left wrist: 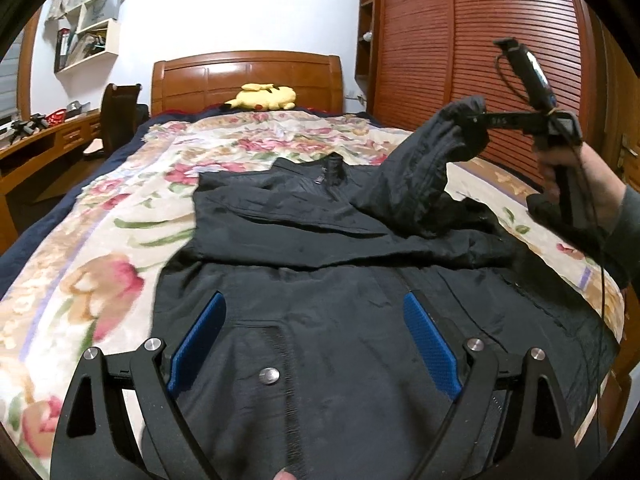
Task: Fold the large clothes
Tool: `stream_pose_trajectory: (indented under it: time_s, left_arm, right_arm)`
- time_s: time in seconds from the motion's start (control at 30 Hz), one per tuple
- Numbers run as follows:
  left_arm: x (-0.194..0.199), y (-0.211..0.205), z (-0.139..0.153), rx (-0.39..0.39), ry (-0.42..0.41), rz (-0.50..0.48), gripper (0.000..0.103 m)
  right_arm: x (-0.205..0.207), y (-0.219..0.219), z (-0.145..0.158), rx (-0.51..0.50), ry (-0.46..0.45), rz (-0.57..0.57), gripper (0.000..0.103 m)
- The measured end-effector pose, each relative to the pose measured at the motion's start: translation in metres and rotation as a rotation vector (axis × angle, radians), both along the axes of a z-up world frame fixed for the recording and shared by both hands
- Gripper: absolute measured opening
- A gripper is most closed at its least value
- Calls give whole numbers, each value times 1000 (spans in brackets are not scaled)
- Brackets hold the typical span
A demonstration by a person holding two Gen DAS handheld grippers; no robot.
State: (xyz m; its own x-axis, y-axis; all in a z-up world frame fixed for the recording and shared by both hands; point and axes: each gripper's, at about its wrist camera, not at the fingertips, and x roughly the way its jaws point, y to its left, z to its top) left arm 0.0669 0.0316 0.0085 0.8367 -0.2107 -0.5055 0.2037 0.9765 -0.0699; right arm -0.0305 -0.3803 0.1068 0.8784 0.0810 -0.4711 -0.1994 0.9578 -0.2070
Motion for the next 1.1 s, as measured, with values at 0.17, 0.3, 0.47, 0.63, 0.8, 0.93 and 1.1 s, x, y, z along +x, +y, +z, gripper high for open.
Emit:
stream_pose_trajectory:
  time_s: [0.17,0.3,0.47,0.63,0.8,0.93,1.1]
  left_arm:
    - [-6,21,6,-25,-14,34,91]
    - [-9,35,7,-34,-16,55,91]
    - [-13,48,9,-43,-23,74,91]
    - [-14,58,9,-48,-26,87,91]
    - [-15,61,8,-52,-28,92,91]
    - [-15,60,8,-45,-28,91,91]
    - [-16,62,8,-46,-28,92,91]
  right_arm:
    - [-24,55,11,-51,-27,132,10]
    - [-38,89,9,-89,-22,210,10]
    - [-46,114,2,-106,-1,286,10]
    - [-59,114,2,-101,45,335,10]
    - [-78,111,14,-120,56,391,10]
    - [-78,113,19,-115,83,417,14]
    - [-80,111,26,-107,93,428,43]
